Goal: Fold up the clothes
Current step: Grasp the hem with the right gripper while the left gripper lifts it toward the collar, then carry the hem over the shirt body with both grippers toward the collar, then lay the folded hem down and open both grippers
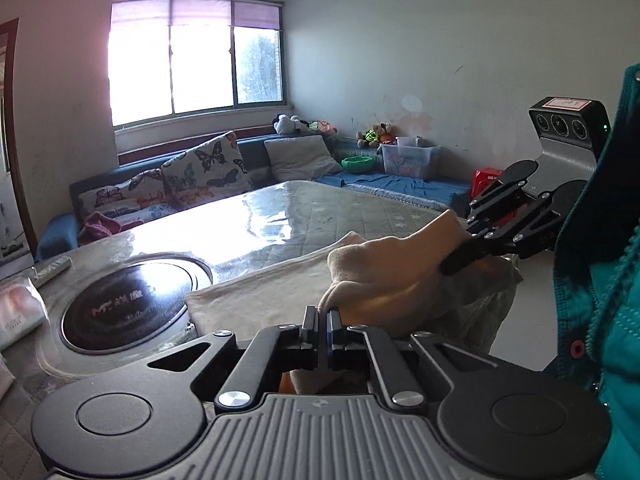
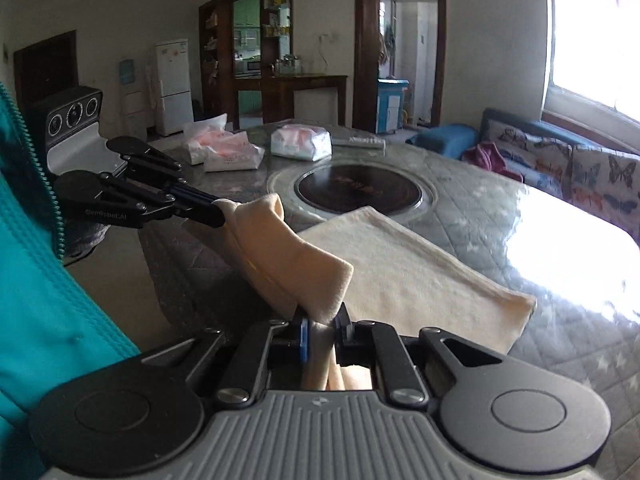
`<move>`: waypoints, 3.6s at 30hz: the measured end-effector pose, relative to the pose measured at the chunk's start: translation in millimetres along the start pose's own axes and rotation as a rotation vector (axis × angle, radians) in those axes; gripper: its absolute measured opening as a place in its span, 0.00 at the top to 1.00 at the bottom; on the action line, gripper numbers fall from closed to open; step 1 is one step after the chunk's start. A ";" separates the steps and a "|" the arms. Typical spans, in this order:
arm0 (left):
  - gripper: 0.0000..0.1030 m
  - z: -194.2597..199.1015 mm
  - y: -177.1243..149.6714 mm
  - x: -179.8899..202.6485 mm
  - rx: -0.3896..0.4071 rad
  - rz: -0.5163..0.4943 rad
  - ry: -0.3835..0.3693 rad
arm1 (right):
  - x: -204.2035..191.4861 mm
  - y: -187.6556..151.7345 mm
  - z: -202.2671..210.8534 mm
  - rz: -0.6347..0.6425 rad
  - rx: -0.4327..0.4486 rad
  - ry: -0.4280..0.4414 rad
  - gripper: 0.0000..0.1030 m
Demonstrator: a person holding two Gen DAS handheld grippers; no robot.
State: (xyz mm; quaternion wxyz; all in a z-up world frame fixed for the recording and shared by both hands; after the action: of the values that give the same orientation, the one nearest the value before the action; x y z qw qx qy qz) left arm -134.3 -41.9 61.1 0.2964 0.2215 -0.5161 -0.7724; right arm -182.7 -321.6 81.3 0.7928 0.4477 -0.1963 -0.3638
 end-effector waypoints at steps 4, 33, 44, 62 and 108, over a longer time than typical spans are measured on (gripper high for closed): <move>0.96 -14.7 11.0 -14.0 0.013 0.017 0.009 | 25.2 18.2 -16.4 -0.003 -0.017 -0.010 0.90; 0.91 -174.7 24.8 -98.5 -0.140 0.232 0.142 | 157.1 14.9 -106.6 -0.346 -0.001 -0.258 0.49; 0.91 -210.9 13.5 -94.8 -0.245 0.316 0.087 | 165.6 9.3 -126.4 -0.428 -0.030 -0.205 0.49; 0.91 -213.3 17.4 -90.9 -0.222 0.304 0.108 | 146.0 27.1 -144.9 -0.281 -0.046 -0.369 0.34; 0.74 -151.8 -3.7 -30.9 -0.154 0.131 0.065 | 117.9 36.1 -174.8 -0.010 -0.196 -0.328 0.00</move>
State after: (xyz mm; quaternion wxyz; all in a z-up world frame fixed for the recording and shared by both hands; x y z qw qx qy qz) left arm -14.3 -120.7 2.7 0.3790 0.1887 -0.4590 -0.7811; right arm 20.8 -299.2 19.1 0.7880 0.3041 -0.2845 -0.4535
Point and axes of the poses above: each gripper's, at about its wrist camera, not at the fingertips, and z roughly against the way its jaws point, x to its right, y to its top, the point moved 3 cm from there along -z, roughly the way its jaws point, and after that the axes turned 4 degrees about x, right-handed, at the moved point
